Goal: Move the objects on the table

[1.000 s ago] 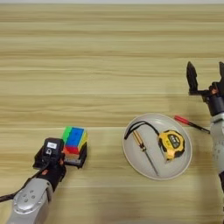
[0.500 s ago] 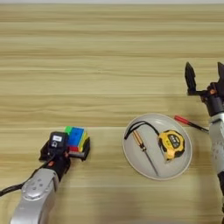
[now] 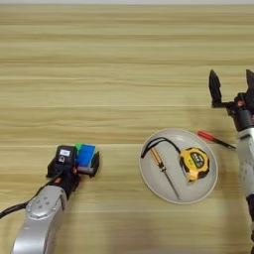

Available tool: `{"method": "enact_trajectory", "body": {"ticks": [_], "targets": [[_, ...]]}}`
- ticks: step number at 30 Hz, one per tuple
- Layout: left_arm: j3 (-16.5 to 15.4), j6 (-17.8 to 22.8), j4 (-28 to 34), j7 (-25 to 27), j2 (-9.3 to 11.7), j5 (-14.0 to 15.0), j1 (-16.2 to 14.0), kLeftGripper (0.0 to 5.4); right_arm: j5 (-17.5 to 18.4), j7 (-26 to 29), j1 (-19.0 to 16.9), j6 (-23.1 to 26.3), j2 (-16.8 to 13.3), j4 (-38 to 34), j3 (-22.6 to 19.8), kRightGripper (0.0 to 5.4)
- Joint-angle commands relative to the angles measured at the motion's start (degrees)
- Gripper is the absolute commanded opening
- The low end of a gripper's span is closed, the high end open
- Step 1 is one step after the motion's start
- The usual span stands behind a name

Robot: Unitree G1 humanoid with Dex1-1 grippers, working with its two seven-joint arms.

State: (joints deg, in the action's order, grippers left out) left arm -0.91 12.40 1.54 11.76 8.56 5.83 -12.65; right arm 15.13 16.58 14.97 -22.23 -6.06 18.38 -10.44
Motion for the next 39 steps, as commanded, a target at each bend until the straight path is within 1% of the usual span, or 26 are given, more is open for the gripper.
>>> {"method": "enact_trajectory", "body": {"ticks": [1, 11, 20, 26, 28, 30, 39], "targets": [[-0.2, -0.4, -0.4, 0.2, 0.3, -0.1, 0.0, 4.25, -0.1, -0.3, 0.0, -0.3, 0.3, -0.7, 0.0, 5.4], [-0.5, -0.3, 0.3, 0.6, 0.3, 0.2, -0.4, 3.28, -0.1, -0.5, -0.3, -0.3, 0.5, -1.2, 0.1, 5.4], [-0.5, 0.0, 1.9, 1.3, 0.6, 0.2, 0.0, 3.26, -0.3, -0.7, -0.2, -0.3, 0.8, -1.2, 0.2, 5.4], [0.0, 0.7, 4.6, 1.4, 0.6, 0.1, 0.7, 3.26, -0.3, -0.8, -0.2, -0.3, 0.9, -1.2, 0.2, 5.4], [0.0, 0.9, 5.3, 1.5, 0.5, 0.4, 1.3, 3.26, -0.4, -0.8, -0.1, -0.4, 0.9, -1.0, 0.2, 5.4], [0.3, 1.3, 5.6, 1.5, 0.3, 0.5, 2.6, 3.26, -0.4, -0.8, 0.0, -0.6, 1.0, -0.8, 0.2, 5.4], [3.1, 2.5, 3.8, 2.8, 0.3, -0.4, 9.6, 3.26, -0.4, -0.8, -0.1, -0.9, 1.2, -0.6, 0.1, 5.4]]}}
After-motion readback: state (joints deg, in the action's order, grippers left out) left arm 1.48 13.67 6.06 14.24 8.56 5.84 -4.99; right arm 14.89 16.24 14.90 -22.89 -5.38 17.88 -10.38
